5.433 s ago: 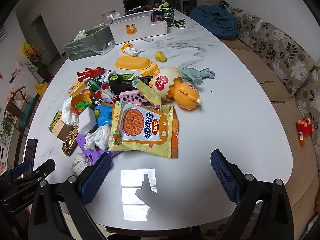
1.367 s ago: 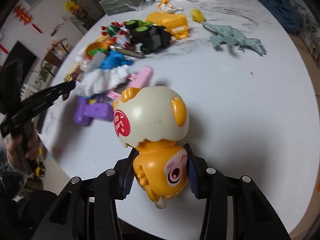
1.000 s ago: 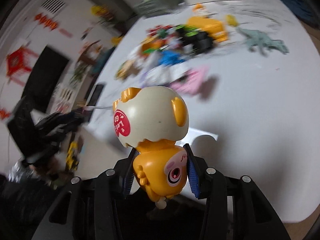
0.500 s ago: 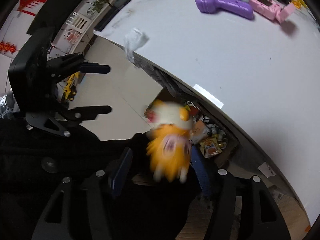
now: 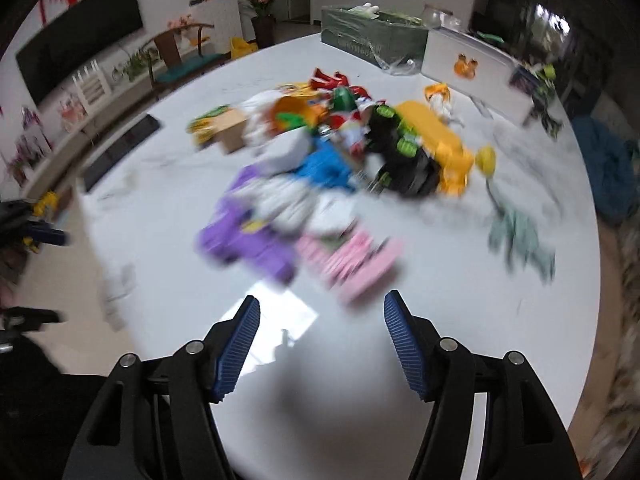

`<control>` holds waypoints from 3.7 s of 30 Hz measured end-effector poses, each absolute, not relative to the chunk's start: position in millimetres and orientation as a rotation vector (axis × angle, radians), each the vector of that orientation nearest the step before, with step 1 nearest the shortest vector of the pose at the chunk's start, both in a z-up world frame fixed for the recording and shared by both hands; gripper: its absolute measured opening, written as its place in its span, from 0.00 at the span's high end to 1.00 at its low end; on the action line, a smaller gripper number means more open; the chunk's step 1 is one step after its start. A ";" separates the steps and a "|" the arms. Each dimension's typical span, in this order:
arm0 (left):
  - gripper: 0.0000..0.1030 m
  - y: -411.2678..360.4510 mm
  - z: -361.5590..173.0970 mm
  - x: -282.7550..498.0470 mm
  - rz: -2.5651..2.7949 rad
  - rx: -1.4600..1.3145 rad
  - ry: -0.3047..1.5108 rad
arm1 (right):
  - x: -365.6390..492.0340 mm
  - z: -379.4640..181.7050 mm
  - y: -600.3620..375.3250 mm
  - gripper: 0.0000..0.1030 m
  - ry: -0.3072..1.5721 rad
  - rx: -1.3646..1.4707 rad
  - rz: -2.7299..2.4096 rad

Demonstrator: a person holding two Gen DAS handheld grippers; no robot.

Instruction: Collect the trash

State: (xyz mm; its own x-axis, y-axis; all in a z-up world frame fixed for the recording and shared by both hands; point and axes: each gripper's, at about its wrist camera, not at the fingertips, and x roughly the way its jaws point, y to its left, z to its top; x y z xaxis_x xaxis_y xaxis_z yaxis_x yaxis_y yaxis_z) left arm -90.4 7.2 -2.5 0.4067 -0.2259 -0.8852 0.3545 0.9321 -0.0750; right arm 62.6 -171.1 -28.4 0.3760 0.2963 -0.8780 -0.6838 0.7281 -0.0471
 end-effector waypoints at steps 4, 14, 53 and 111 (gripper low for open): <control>0.26 2.0 5.0 -72.4 -0.322 0.072 1.077 | 93.4 -44.3 -150.4 0.36 1.022 -0.616 0.762; 0.26 -5.0 1.6 -72.0 -0.252 0.051 1.092 | 94.0 -34.4 -126.3 0.44 0.984 -0.924 1.017; 0.52 -43.1 -36.2 52.1 -0.164 -0.236 1.127 | 21.7 -19.8 -300.4 0.78 1.157 0.195 0.678; 0.98 27.5 -39.7 -59.2 -0.260 -0.150 1.039 | 22.7 -27.0 -210.8 0.49 1.112 -0.059 0.759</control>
State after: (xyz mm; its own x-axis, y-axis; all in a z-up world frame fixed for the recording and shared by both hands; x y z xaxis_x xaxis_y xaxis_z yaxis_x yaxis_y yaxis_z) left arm -59.2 27.5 -39.7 0.4800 -0.2830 -0.8304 0.1415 0.9591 -0.2451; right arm 22.7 -210.8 -27.0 0.2231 0.5209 -0.8239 -0.5772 0.7517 0.3190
